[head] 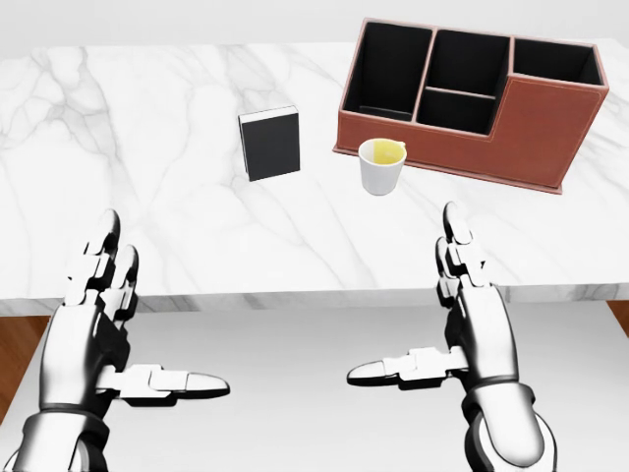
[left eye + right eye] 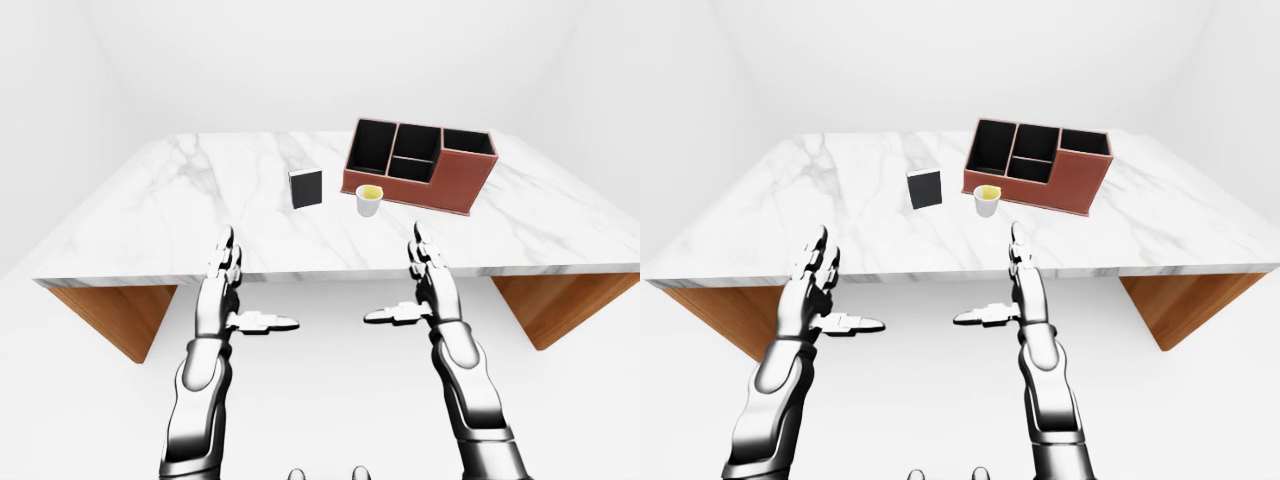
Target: Pick up the book and place it in the caddy.
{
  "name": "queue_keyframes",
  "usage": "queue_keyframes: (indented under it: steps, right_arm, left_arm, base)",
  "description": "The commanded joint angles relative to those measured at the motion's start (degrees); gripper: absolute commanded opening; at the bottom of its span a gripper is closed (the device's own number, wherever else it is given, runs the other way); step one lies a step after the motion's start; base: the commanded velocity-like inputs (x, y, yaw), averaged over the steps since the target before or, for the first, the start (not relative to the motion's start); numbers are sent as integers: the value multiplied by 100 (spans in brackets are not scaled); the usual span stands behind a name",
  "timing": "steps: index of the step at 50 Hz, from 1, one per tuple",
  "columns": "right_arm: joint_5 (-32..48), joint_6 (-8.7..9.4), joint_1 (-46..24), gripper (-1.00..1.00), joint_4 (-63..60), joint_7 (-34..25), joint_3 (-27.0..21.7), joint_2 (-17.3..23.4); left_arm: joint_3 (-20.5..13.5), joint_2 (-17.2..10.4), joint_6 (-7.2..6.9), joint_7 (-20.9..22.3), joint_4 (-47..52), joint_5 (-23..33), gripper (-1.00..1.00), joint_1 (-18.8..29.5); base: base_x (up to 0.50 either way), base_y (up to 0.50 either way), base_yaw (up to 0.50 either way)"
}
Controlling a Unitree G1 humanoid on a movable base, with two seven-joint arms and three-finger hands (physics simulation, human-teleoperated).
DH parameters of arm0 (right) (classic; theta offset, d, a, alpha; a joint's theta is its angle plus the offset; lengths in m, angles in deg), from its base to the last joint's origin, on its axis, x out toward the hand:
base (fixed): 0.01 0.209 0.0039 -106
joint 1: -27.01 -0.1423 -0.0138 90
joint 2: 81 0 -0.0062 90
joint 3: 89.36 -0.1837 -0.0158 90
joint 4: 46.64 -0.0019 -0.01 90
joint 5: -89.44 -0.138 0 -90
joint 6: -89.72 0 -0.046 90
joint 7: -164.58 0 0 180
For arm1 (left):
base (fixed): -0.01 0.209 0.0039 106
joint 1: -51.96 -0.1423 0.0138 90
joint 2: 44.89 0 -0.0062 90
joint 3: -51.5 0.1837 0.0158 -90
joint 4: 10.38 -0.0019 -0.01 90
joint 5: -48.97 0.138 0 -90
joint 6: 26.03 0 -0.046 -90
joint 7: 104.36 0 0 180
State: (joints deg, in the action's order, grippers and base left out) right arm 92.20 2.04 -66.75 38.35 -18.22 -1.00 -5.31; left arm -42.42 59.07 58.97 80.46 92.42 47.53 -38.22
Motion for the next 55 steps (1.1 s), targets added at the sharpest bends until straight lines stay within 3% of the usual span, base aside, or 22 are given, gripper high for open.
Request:
queue_keyframes:
  steps: [1,25,40,55]
  right_arm:
    - [104,268,-87,100,-620,-91,-28,41]
    - [379,268,-357,100,-2638,-324,-19,75]
    - [344,268,-583,100,-3006,-331,-105,139]
    - [338,268,-588,100,-3040,-355,-44,116]
  left_arm:
    - [-117,-67,0,69,597,25,100,101]
    - [-356,-144,0,177,2081,-121,100,238]
    - [-581,-270,0,151,2429,-261,100,496]
    - [-644,-287,0,136,2385,-305,100,459]
  base:
    - [0,0,0]
    - [0,0,0]
    - [0,0,0]
    - [0,0,0]
